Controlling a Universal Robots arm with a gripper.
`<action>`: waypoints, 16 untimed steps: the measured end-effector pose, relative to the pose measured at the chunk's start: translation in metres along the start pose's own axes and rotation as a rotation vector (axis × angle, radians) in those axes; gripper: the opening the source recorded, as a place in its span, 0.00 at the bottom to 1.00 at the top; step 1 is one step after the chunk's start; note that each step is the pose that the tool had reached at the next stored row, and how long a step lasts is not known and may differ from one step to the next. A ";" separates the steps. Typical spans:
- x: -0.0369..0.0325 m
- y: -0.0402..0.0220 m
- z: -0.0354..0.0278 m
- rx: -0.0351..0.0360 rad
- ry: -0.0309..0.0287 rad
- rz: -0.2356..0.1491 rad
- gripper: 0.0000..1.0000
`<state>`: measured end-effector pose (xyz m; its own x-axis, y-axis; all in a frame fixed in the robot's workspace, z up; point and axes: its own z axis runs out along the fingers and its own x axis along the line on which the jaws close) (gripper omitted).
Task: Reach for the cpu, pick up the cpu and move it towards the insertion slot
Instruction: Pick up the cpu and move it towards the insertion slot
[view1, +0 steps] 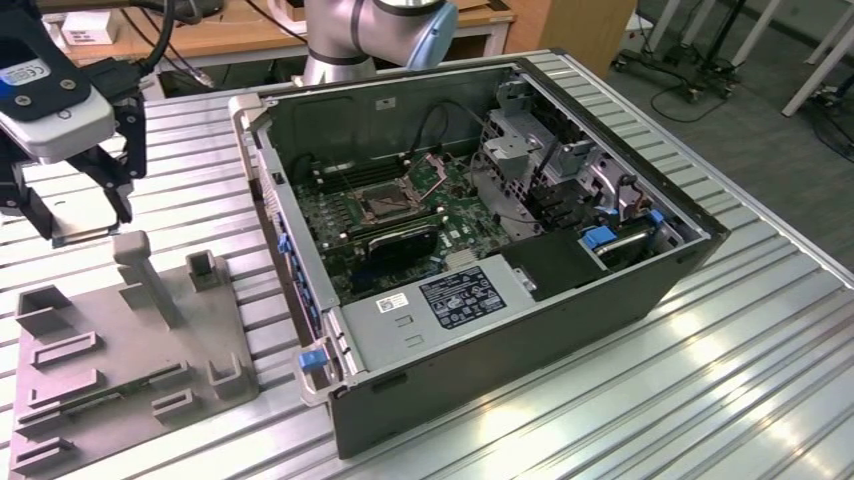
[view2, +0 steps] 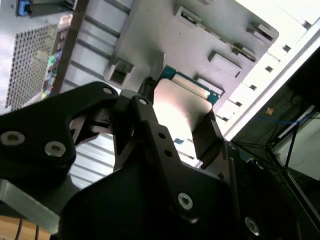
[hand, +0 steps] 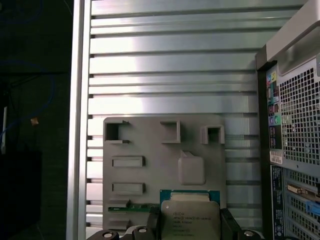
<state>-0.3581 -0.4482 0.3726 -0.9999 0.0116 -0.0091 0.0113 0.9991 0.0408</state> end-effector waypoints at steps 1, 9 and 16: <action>0.0000 0.0000 -0.0009 0.0000 -0.0001 0.000 0.55; -0.0085 0.0001 -0.0008 0.0004 -0.0002 0.001 0.55; -0.0152 0.0002 -0.0001 0.0005 -0.0002 0.002 0.55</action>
<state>-0.3429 -0.4482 0.3729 -0.9999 0.0135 -0.0092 0.0131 0.9991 0.0404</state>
